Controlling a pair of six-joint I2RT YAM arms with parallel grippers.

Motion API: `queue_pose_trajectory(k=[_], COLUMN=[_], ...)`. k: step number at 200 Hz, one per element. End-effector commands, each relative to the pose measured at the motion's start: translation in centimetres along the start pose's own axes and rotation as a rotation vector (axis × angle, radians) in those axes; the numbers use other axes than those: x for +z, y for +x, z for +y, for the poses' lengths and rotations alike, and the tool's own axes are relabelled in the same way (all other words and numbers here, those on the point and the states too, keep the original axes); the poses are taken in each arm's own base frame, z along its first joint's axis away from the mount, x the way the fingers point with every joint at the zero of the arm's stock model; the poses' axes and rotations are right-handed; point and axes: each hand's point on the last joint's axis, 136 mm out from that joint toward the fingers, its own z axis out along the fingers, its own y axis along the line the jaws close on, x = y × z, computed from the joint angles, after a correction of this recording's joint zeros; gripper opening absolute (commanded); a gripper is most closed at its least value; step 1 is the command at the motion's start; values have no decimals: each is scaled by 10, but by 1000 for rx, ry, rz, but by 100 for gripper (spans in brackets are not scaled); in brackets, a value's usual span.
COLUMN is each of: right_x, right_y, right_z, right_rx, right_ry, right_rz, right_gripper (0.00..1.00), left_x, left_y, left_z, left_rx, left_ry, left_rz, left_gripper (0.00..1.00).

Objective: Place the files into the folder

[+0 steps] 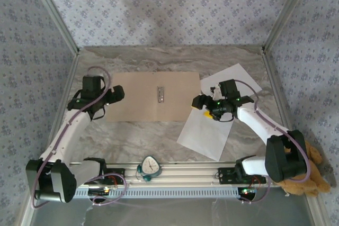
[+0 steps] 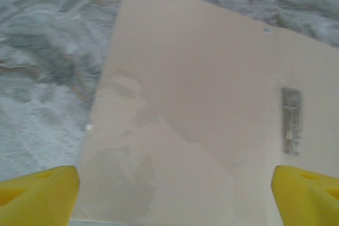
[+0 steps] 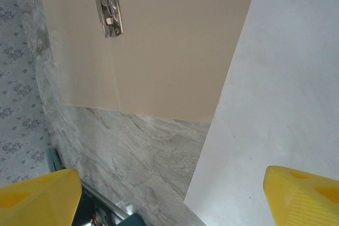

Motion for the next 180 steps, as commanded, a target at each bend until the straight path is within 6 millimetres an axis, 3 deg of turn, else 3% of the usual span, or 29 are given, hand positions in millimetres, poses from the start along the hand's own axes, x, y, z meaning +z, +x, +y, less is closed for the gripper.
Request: queue_pose_trajectory(k=[1,41,86,128,180], right_x=[-12,-23,-34,-39,-37], right_y=[2,7,23,37,47], right_z=[-2,-15,-47,-80,-110], right_rx=[-5,41,104,176,197], right_ry=[12,32,102,174,305], right_rz=[-11,-23,-19,-24,7], right_gripper=[91,91,91,91,90], left_x=[-11,-12,3,22,63], left_y=[1,30,80,116,156], left_z=[-43,-127,-197,-244,-273], left_rx=[55,198,306,387,397], left_ry=[104,259,354,401,384], left_rz=[26,123,264,332,424], left_gripper=[90,86,85,85,85])
